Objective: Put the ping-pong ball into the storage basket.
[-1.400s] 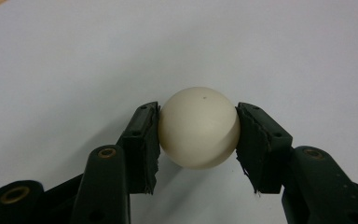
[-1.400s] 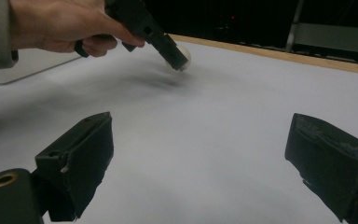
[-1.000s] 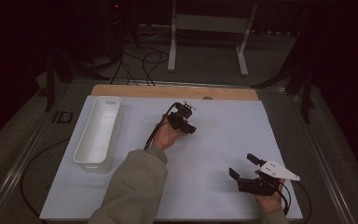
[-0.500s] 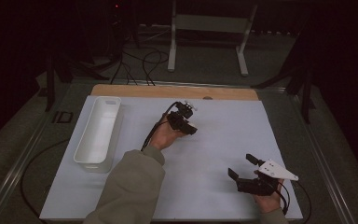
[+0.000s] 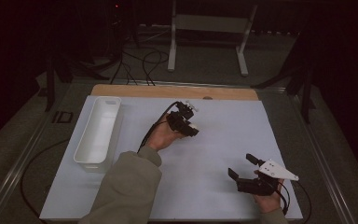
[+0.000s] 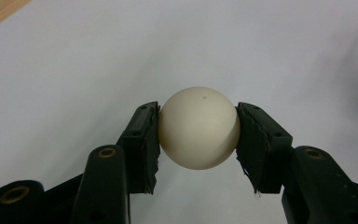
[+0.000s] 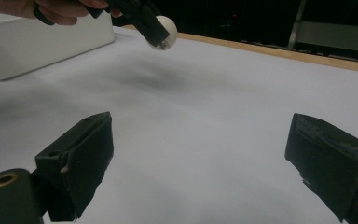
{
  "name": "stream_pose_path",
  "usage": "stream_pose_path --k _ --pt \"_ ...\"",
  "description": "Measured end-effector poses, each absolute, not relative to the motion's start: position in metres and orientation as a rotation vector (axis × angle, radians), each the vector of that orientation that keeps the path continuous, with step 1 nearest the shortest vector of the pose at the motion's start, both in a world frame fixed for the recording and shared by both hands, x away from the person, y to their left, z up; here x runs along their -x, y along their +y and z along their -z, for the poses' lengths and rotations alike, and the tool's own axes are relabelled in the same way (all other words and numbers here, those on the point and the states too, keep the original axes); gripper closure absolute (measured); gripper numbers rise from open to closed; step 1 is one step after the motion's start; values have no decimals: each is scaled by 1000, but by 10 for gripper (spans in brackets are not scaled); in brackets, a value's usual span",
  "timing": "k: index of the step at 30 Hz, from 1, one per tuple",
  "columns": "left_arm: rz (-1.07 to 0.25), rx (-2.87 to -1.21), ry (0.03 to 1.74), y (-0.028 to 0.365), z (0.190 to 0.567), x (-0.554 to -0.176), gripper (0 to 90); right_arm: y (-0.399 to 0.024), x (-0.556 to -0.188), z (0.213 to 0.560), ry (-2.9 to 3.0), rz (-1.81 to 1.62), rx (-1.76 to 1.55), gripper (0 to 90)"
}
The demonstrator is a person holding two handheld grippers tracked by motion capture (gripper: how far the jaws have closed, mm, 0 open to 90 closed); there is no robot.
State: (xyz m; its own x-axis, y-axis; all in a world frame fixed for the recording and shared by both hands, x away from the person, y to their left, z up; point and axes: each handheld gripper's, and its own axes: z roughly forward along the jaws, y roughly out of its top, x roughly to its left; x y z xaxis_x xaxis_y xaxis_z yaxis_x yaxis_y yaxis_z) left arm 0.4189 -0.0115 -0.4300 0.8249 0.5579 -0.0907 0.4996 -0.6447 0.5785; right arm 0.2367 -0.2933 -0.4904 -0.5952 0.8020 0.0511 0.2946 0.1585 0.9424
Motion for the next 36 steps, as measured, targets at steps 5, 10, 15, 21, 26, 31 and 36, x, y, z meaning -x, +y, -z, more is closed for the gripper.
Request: stream_pose_path --k 5,10,15,21,26,31,36 --pt "-125 -2419 749 -10 426 -415 517 -293 -237 491 1979 -1438 -1037 72" --pt "-116 -2419 725 -8 423 -411 516 -292 -236 490 1983 -1442 -1040 72" --pt "-92 -2406 693 -6 418 -408 517 -293 -236 490 1979 -1444 -1036 72" --pt "-80 -2397 648 -2 411 -403 516 -293 -236 490 1982 -1447 -1032 72" --pt "-87 -2392 639 4 404 -400 517 -292 -236 490 1982 -1445 -1034 72" --pt "-88 -2383 632 9 400 -397 516 -292 -236 490 1983 -1445 -1035 72" --pt "-88 -2383 622 12 398 -393 516 -292 -236 490 1983 -1443 -1034 72"
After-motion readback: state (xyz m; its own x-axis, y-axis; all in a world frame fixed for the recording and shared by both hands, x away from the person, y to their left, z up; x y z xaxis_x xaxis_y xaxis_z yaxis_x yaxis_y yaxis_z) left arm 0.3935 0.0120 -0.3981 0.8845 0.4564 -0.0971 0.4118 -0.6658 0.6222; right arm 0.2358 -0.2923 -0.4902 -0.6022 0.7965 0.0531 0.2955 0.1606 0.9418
